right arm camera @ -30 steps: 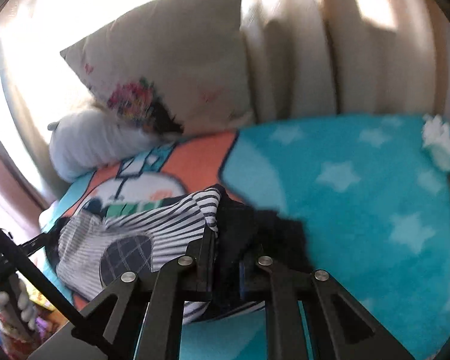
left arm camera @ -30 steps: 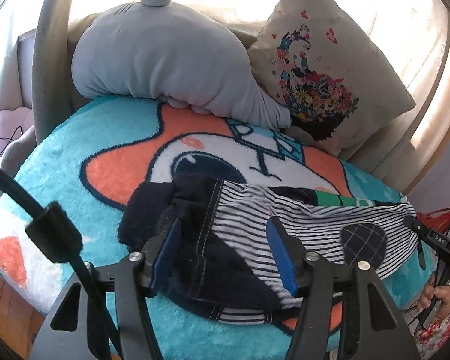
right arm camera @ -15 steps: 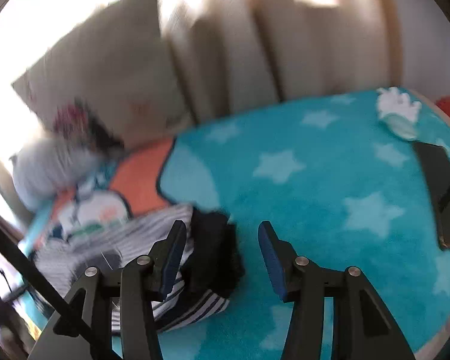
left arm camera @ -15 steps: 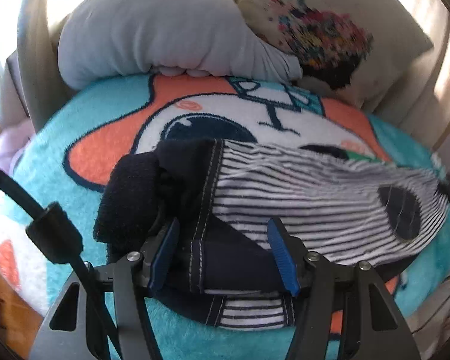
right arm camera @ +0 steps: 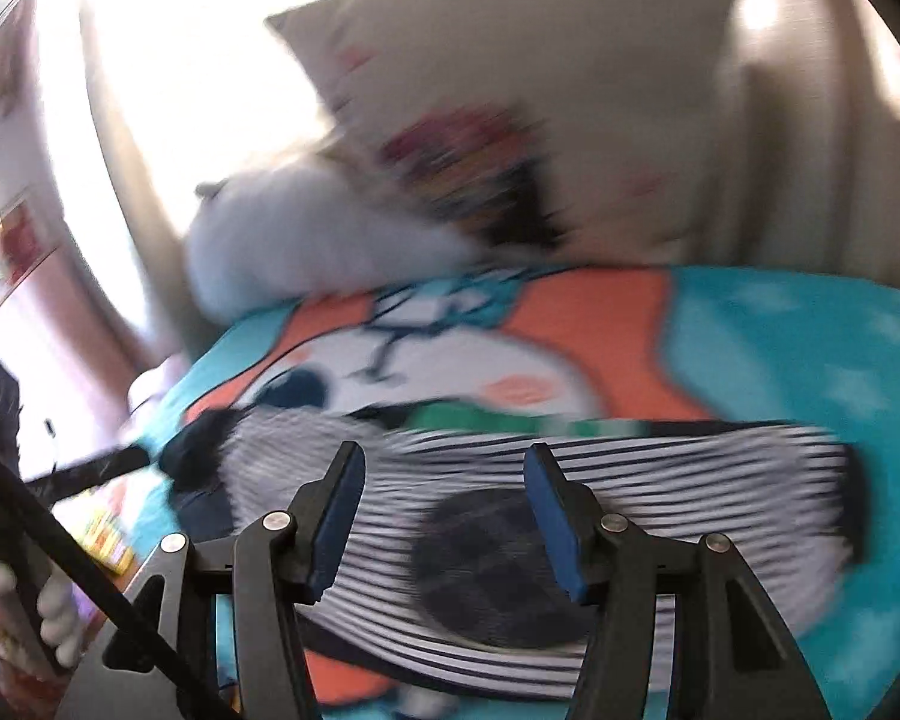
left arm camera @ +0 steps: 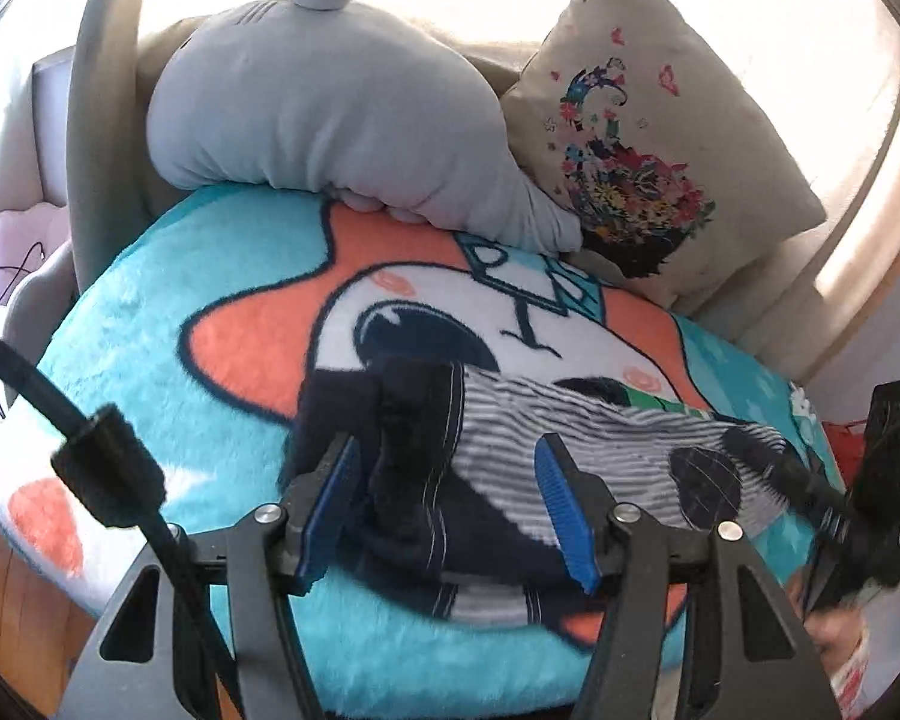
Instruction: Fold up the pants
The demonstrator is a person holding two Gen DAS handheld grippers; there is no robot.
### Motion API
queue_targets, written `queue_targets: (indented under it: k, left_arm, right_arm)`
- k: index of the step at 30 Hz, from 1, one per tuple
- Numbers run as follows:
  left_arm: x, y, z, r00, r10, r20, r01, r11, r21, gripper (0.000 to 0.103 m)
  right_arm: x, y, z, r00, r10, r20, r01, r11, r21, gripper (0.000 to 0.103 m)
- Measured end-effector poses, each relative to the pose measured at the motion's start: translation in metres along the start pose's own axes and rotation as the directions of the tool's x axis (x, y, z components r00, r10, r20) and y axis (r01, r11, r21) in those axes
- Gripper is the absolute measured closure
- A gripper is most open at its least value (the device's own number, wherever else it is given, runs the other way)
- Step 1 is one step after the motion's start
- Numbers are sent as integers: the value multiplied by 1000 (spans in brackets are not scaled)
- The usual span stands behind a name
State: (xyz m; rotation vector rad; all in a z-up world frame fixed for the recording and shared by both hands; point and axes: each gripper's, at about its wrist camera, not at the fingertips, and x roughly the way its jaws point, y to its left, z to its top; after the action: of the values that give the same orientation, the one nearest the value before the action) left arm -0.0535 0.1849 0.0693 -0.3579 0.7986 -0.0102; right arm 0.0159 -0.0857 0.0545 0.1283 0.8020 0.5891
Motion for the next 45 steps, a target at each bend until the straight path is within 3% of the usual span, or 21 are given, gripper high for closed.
queue_targets:
  k: [2,5,8,10,13,14,17,19,22,24,25,29,31,32,34,37,38,40,43,45]
  left_arm:
    - [18,-4,-2,999,28,-28,-28,1000,12,43]
    - [38,-6,-16,992,116,-59,-113,992,48,43]
    - [41,-7,-25,986,163,-42,-158,982,107,43]
    - [38,-2,-28,989,141,-40,-136,985,108,42]
    - [36,5,-31,993,115,-30,-112,989,93,42]
    - [37,5,-32,993,113,-25,-110,989,95,42]
    - [38,1,-35,993,122,-8,-120,985,125,37]
    - [41,-3,-36,992,128,-1,-127,982,142,34]
    - [42,-6,-37,990,143,2,-142,978,155,32]
    - [42,-5,-37,989,145,-3,-142,978,154,32]
    - [43,-5,-36,990,144,-6,-141,978,151,32]
    - [44,-7,-36,988,156,-11,-153,977,152,32]
    - [45,-9,-37,986,166,-10,-163,974,160,32]
    - [46,-10,-37,986,168,-10,-164,973,163,30]
    - [46,-11,-37,985,169,-10,-165,972,168,28]
    - [48,-17,-38,980,200,0,-196,963,186,27]
    - [49,-19,-39,977,213,3,-210,958,195,27]
    - [48,-23,-40,971,237,8,-234,950,209,27]
    - [44,-28,-41,965,262,8,-258,942,213,27]
    - [41,-30,-41,961,275,7,-270,939,213,27]
  right_arm:
    - [24,17,-9,998,29,-58,-31,999,-30,44]
    - [44,21,-24,992,2,-128,-10,998,-57,44]
    - [37,8,-33,993,8,-119,-15,998,-56,46]
    - [21,-12,-33,989,-128,-77,126,991,-40,45]
    - [8,-55,-35,938,-338,-71,341,939,36,45]
    - [-3,-74,-35,934,-349,-73,355,928,109,45]
    - [-23,-80,-24,968,-249,-24,249,946,207,45]
    - [-18,-60,-10,999,-41,-4,41,974,221,40]
    - [14,-29,6,979,198,-43,-183,956,231,38]
    - [46,-3,11,948,303,-99,-274,932,237,38]
    - [59,5,12,940,319,-122,-286,930,231,38]
    - [100,6,11,949,254,-187,-209,950,233,38]
    - [93,-16,6,950,274,-149,-221,928,299,42]
    - [84,-27,4,957,259,-132,-207,926,315,42]
    - [56,-55,-2,986,126,-107,-89,950,301,42]
    - [24,-87,-14,994,81,-72,-51,937,345,42]
    - [7,-99,-21,998,31,-63,-6,933,360,42]
    - [-18,-110,-29,993,-100,-58,114,931,346,41]
    - [-43,-119,-33,992,-121,-22,121,922,368,41]
    - [-55,-116,-34,980,-199,5,185,919,348,37]
